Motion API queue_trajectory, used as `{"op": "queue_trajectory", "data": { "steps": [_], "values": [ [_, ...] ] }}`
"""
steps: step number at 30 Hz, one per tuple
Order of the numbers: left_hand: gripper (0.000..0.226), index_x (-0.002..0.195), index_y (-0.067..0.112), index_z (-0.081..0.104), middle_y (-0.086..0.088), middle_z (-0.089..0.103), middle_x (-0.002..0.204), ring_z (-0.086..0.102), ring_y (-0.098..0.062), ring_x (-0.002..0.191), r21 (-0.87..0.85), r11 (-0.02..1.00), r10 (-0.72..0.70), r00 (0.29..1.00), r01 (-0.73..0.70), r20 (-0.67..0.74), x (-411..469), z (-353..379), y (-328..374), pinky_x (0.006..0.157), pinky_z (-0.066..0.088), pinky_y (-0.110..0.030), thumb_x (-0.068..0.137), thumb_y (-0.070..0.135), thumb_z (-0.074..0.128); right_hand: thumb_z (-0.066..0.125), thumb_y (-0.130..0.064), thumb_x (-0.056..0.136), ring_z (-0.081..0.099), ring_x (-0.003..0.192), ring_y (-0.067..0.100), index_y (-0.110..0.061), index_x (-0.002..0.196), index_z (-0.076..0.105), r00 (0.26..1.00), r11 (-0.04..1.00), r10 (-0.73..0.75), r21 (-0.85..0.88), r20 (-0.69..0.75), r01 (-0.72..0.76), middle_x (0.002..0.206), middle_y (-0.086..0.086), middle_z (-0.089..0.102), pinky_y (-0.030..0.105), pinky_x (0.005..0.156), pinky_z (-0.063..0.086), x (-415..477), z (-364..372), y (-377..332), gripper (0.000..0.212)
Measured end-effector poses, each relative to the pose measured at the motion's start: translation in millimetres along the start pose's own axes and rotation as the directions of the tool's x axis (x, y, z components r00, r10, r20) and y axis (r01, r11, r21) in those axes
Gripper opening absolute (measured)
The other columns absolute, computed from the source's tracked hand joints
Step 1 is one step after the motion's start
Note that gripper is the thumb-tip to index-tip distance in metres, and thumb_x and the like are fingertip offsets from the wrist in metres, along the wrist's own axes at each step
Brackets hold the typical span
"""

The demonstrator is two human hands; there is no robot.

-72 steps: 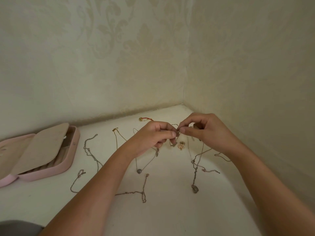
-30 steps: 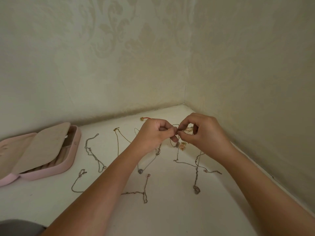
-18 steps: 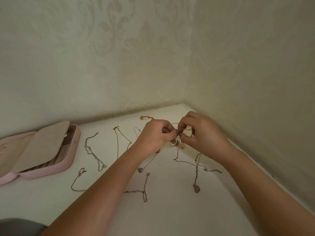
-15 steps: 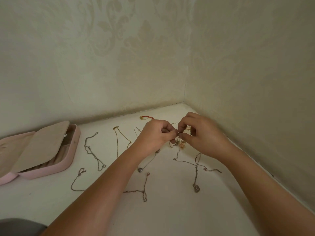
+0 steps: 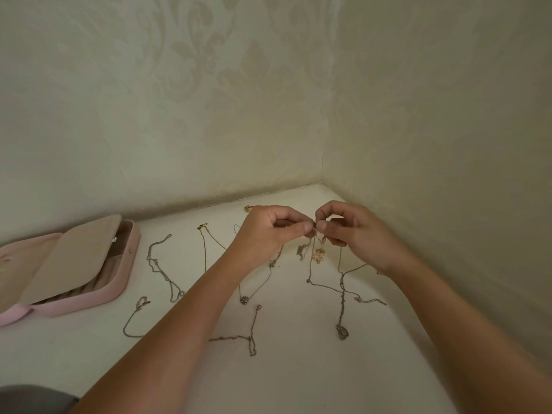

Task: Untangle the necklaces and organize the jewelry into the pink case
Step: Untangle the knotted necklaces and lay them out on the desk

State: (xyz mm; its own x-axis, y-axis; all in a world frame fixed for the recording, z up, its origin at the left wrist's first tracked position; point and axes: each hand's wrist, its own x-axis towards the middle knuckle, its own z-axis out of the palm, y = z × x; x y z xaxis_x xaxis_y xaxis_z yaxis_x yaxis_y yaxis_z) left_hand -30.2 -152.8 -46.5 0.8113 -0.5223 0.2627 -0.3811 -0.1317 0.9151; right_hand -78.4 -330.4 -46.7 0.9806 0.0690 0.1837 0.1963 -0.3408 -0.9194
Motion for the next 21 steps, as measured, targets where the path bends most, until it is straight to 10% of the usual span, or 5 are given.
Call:
{"op": "queue_trajectory", "data": {
  "steps": [6,14,21],
  "values": [
    [0.005,0.081,0.019,0.071,0.017,0.066,0.063,0.036,-0.002,0.043,0.093,0.996,0.019,1.0,-0.019,0.001,1,2,-3,0.048,0.032,-0.012,0.082,0.016,0.074,0.051,-0.016,0.098,0.041,0.055,0.006,-0.015,0.085,0.056,1.0,0.993,0.012,-0.114,0.027,-0.009,0.052,-0.015,0.047,0.022,0.06,0.031,1,3,5,0.014],
    [0.008,0.081,0.012,0.064,0.023,0.047,0.042,0.027,-0.004,0.037,0.136,0.99,-0.025,0.999,0.021,0.028,1,3,4,0.046,0.025,-0.01,0.087,0.006,0.066,0.053,-0.02,0.096,0.044,0.07,0.021,-0.019,0.083,0.055,0.999,0.999,0.003,-0.043,0.039,-0.002,0.072,0.002,0.054,0.035,0.067,0.036,1,9,0,0.014],
    [0.014,0.075,0.024,0.063,0.021,0.056,0.064,0.033,-0.007,0.044,0.27,0.962,0.078,0.989,-0.041,-0.128,3,11,-6,0.047,0.031,-0.015,0.079,0.013,0.07,0.045,-0.006,0.098,0.051,0.064,0.02,-0.023,0.084,0.043,0.987,0.923,-0.147,-0.368,-0.067,0.113,0.076,0.012,0.06,0.028,0.055,0.038,0,21,0,0.022]
  ]
}}
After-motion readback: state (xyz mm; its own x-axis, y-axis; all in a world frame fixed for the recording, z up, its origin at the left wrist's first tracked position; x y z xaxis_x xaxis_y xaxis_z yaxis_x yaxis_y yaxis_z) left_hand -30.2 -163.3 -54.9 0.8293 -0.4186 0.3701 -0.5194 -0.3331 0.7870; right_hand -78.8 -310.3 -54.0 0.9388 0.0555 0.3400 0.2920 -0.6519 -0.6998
